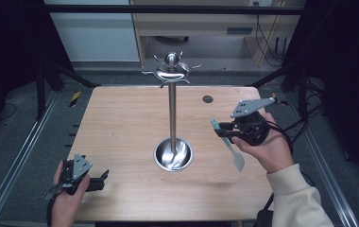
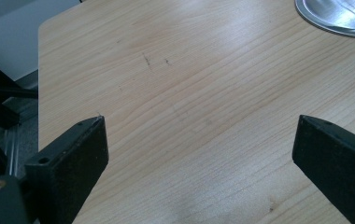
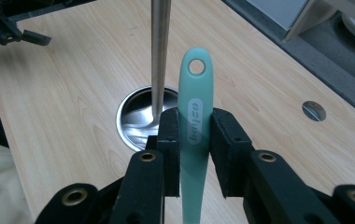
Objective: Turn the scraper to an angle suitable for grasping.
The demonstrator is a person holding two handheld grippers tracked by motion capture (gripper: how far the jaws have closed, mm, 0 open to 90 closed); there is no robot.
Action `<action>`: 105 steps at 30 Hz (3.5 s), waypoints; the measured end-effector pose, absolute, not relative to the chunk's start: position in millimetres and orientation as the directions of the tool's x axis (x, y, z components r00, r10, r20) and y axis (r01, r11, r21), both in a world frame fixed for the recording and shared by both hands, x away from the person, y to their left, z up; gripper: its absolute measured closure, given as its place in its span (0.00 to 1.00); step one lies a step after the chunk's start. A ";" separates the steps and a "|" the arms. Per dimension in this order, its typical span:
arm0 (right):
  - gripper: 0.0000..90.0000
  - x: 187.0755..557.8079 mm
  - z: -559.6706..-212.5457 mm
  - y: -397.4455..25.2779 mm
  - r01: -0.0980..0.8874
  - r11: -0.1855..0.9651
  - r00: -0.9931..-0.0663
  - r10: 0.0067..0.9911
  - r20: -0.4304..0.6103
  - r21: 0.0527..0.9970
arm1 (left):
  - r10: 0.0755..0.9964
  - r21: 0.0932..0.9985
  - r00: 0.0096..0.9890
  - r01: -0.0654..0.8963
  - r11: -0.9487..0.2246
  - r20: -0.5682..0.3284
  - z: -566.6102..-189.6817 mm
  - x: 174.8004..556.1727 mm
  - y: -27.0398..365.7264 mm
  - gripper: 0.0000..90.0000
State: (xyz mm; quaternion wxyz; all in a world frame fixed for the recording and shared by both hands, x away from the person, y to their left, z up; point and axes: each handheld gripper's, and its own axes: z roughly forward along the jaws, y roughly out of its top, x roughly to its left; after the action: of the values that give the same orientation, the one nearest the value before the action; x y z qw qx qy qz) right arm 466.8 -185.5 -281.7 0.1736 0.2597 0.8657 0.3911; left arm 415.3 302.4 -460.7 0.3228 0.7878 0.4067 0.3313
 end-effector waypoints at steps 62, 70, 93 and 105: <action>0.83 453.7 -217.2 -173.5 0.169 0.274 -0.767 0.640 -0.049 0.947 | 0.856 0.781 0.448 0.426 -0.457 0.256 -461.4 414.7 302.8 0.04; 0.83 450.0 -210.5 -168.2 0.146 0.250 -0.773 0.633 -0.048 0.957 | 0.854 0.779 0.452 0.426 -0.461 0.258 -461.3 414.8 301.9 0.04; 0.83 441.2 -204.7 -149.7 0.117 0.240 -0.795 0.604 -0.054 0.964 | 0.855 0.779 0.450 0.426 -0.459 0.258 -461.1 414.8 302.6 0.04; 0.83 443.9 -202.6 -144.2 0.123 0.236 -0.788 0.613 -0.049 0.964 | 0.854 0.779 0.452 0.426 -0.461 0.258 -461.2 414.8 302.5 0.04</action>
State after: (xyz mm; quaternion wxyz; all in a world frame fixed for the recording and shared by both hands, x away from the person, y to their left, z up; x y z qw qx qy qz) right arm 443.9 -144.2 -202.6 0.2157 0.2437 0.7558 0.5682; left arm 414.8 302.5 -461.2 0.3236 0.7881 0.4061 0.3307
